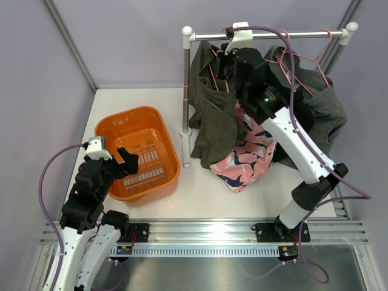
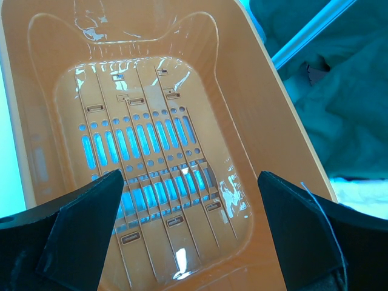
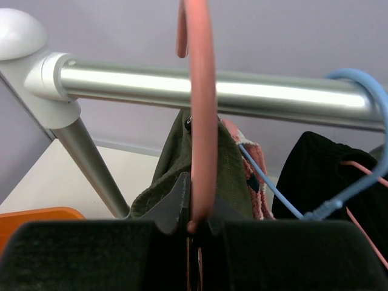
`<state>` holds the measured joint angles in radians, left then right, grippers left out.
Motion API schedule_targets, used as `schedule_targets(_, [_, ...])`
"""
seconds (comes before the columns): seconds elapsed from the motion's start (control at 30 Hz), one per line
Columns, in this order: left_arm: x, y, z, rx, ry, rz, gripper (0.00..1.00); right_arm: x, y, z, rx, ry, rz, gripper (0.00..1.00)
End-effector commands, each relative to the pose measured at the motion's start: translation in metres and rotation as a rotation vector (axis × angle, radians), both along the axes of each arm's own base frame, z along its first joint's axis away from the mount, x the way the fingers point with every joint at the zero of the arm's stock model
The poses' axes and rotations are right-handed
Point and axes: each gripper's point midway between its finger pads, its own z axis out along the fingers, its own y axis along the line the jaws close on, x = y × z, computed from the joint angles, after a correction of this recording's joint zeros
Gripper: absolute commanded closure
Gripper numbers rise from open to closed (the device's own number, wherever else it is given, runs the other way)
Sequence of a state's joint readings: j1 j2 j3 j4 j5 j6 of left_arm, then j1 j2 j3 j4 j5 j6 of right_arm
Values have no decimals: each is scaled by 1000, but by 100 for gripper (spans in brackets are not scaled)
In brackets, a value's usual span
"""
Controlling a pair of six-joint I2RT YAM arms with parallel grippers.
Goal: Remove the shorts from the hanger
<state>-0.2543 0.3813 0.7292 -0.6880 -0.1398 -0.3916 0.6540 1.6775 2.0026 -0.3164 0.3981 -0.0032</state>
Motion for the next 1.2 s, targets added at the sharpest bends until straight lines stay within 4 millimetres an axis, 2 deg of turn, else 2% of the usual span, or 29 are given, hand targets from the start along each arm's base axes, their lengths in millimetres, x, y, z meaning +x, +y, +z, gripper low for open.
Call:
schedule_targets(0.0, [2,1,24,-9,-72,8,1,-34,-19,42,98,-67,22,100])
schedule_targets(0.07, [1,-2,25,-13,-74,-13,1,-40,-20,28,86,-24,36,100])
schedule_targets(0.17, [0,-9,29,-13,-97,-63,1,-62,-25,3,59,75,78,100])
schedule_targets(0.2, [-2,-11,33,-17,-115,-77,1,-76,-29,8,81,78,107,100])
schedule_targets(0.27, [-3,-18,34,-20,-125,-119,1,-91,-33,-10,72,134,130,100])
schedule_targets(0.3, [-3,-21,37,-21,-139,-137,1,-107,-38,-4,99,132,159,100])
schedule_targets(0.37, [-5,-31,40,-26,-149,-201,1,-124,-43,-22,82,200,183,100])
schedule_targets(0.4, [-4,-35,45,-29,-166,-223,1,-140,-46,-17,109,200,219,100])
schedule_targets(0.47, [-1,-48,48,-57,-153,-282,1,-155,-47,-34,100,253,247,100])
schedule_targets(0.5, [0,-55,61,-83,-184,-311,2,-166,-51,-33,114,253,257,100])
schedule_targets(0.57, [4,-73,71,-146,-170,-389,3,-177,-49,-47,96,286,267,100])
schedule_targets(0.6, [4,-80,92,-165,-215,-416,4,-183,-54,-46,108,279,257,100])
schedule_targets(0.67, [14,-89,103,-170,-208,-427,5,-190,-49,-54,104,295,272,100])
schedule_targets(0.7, [10,-102,112,-174,-215,-474,5,-193,-51,-53,116,294,262,100])
schedule_targets(0.73, [9,-107,133,-175,-250,-483,5,-194,-50,-58,111,304,260,100])
schedule_targets(0.77, [15,-109,139,-162,-257,-458,5,-196,-48,-60,108,308,262,100])
schedule_targets(0.8, [14,-135,136,-151,-218,-528,5,-198,-45,-63,104,313,254,100])
schedule_targets(0.83, [19,-137,152,-143,-243,-485,5,-198,-43,-66,98,320,252,100])
schedule_targets(0.87, [20,-147,153,-119,-240,-492,5,-197,-44,-68,93,319,232,100])
schedule_targets(0.9, [15,-178,146,-92,-207,-557,4,-199,-38,-72,88,329,239,100])
schedule_targets(0.93, [21,-183,147,-67,-209,-516,4,-200,-37,-74,85,332,232,100])
schedule_targets(0.97, [20,-193,156,-62,-224,-524,4,-198,-39,-74,83,329,212,100])
schedule_targets(1.0, [18,-217,147,-39,-197,-558,3,-199,-38,-75,90,330,209,100])
schedule_targets(1.1, [26,-234,151,-38,-209,-515,3,-201,-37,-75,103,332,199,100])
schedule_targets(1.17, [30,-246,144,-34,-201,-517,3,-203,-37,-75,103,335,200,100])
